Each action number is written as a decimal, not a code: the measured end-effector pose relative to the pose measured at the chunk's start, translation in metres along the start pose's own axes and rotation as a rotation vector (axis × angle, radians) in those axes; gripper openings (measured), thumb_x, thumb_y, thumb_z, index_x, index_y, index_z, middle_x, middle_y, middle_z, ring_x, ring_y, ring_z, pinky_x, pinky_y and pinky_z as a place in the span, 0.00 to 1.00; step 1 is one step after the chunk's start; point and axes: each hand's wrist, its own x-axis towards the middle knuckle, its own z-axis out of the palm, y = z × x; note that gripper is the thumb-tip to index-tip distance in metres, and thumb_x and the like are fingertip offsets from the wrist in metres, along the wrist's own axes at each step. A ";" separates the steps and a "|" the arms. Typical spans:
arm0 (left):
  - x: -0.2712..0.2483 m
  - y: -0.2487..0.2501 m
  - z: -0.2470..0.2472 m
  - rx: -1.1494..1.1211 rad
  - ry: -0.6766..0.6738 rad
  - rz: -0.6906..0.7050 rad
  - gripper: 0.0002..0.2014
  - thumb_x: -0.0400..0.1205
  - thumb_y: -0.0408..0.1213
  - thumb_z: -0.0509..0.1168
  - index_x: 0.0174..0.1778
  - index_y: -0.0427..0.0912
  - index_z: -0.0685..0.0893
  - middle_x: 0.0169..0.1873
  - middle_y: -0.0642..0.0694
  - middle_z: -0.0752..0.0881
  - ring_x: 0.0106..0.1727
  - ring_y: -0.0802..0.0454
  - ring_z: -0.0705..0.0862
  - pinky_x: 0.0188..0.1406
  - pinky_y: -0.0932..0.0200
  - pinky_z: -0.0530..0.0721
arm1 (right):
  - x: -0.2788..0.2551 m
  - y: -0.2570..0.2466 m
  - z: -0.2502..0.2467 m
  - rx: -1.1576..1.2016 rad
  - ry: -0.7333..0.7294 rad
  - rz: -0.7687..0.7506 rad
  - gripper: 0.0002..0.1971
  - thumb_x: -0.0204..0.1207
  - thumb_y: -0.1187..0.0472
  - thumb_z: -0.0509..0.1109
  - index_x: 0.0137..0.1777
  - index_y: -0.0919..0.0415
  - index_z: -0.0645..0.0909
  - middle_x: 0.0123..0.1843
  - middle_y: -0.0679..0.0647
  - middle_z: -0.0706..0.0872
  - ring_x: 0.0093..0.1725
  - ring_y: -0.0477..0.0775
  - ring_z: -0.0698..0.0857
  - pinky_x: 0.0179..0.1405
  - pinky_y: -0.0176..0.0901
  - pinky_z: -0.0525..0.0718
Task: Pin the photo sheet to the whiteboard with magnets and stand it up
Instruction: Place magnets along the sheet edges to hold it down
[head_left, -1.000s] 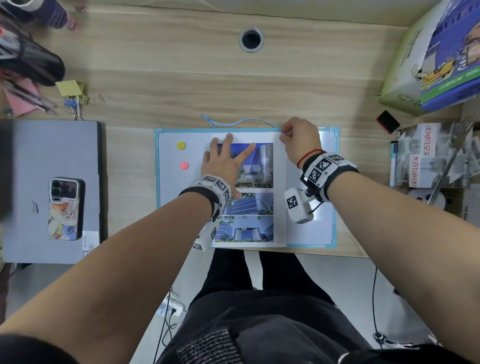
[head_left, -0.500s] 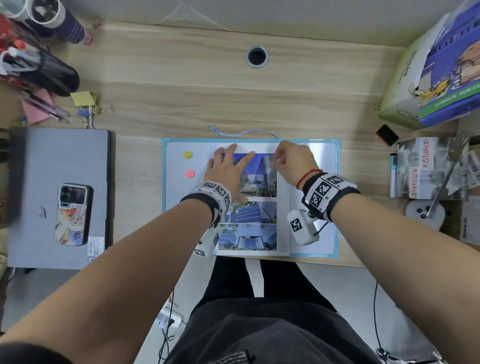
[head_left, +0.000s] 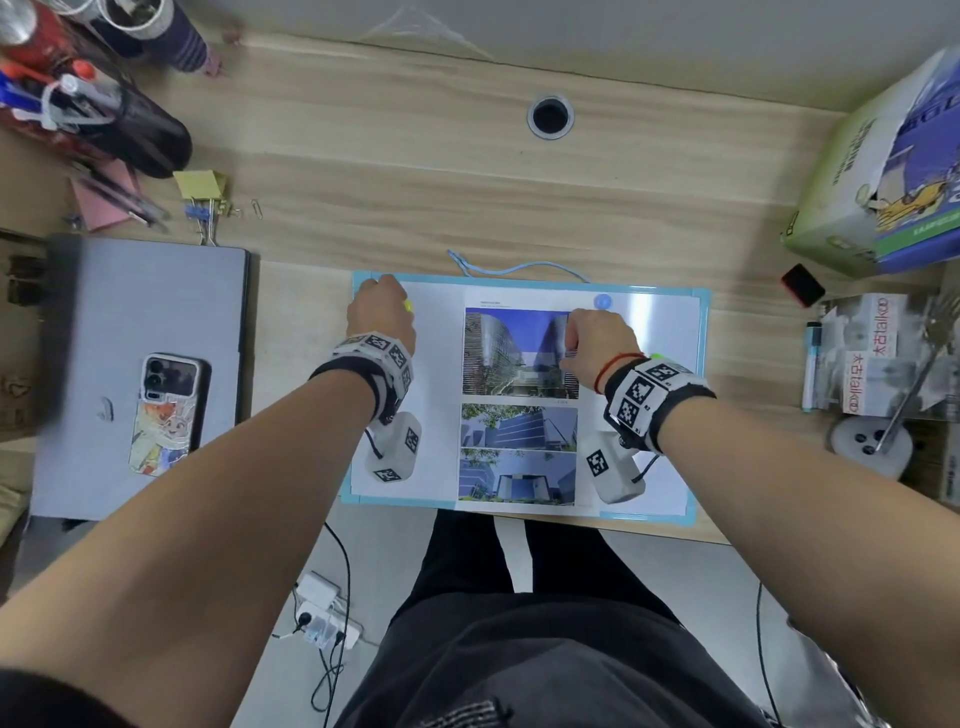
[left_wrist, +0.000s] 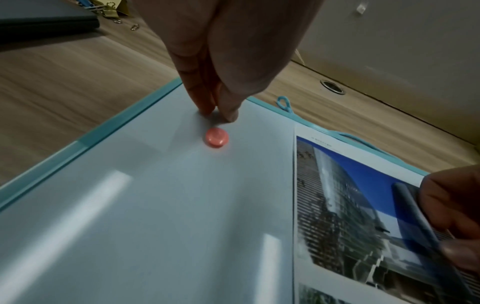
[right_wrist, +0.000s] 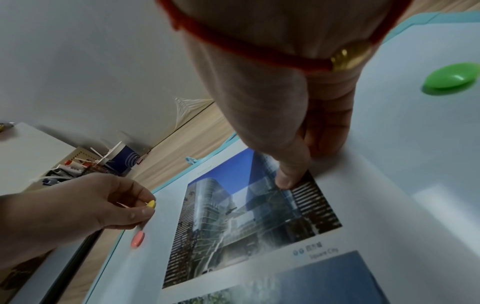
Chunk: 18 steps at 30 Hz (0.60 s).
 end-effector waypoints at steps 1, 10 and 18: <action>0.001 0.001 0.000 0.004 -0.009 -0.001 0.14 0.81 0.31 0.66 0.63 0.35 0.79 0.61 0.35 0.80 0.61 0.36 0.81 0.54 0.49 0.79 | 0.000 0.000 0.000 0.005 0.000 -0.003 0.07 0.67 0.68 0.72 0.41 0.59 0.77 0.47 0.62 0.87 0.47 0.64 0.85 0.39 0.42 0.76; -0.002 0.026 0.008 -0.323 -0.022 0.144 0.03 0.78 0.35 0.71 0.46 0.43 0.86 0.42 0.46 0.87 0.43 0.48 0.85 0.46 0.57 0.84 | 0.000 0.003 -0.002 0.026 -0.011 -0.001 0.10 0.68 0.66 0.75 0.39 0.58 0.74 0.46 0.61 0.86 0.42 0.59 0.81 0.38 0.41 0.74; 0.001 0.053 0.019 -0.341 -0.003 0.160 0.03 0.76 0.34 0.73 0.43 0.43 0.89 0.35 0.49 0.86 0.39 0.53 0.84 0.51 0.60 0.84 | -0.001 0.004 -0.003 0.046 -0.008 -0.007 0.11 0.68 0.66 0.75 0.39 0.58 0.74 0.47 0.62 0.86 0.41 0.59 0.79 0.38 0.43 0.74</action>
